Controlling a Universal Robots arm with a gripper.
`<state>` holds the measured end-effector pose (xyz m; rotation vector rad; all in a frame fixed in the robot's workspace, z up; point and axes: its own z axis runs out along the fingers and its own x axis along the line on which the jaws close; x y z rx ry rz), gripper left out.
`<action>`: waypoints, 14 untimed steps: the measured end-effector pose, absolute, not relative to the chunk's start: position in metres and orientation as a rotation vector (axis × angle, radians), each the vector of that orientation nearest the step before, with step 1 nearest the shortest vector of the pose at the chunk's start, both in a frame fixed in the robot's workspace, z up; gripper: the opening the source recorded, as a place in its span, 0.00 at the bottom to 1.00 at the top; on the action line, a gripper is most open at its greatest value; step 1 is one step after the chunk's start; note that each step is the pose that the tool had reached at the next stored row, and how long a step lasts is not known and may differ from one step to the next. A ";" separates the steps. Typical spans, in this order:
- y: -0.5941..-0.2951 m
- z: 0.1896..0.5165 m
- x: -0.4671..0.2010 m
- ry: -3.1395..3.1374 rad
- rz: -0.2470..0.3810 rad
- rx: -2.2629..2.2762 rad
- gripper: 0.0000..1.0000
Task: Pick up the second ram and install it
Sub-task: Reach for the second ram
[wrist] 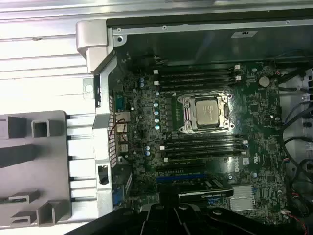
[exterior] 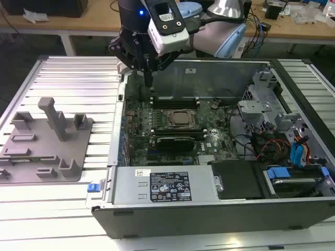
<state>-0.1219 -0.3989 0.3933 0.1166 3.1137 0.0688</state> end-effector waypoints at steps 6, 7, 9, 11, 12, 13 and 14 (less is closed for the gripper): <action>-0.399 0.393 -0.122 3.114 0.069 0.117 0.08; -0.399 0.393 -0.122 3.114 0.069 0.117 0.08; -0.399 0.393 -0.122 3.114 0.069 0.117 0.08; -0.399 0.393 -0.122 3.114 0.069 0.117 0.08; -0.399 0.393 -0.123 3.114 0.069 0.116 0.08; -0.399 0.393 -0.125 3.114 0.069 0.117 0.08; -0.399 0.393 -0.129 3.114 0.069 0.117 0.08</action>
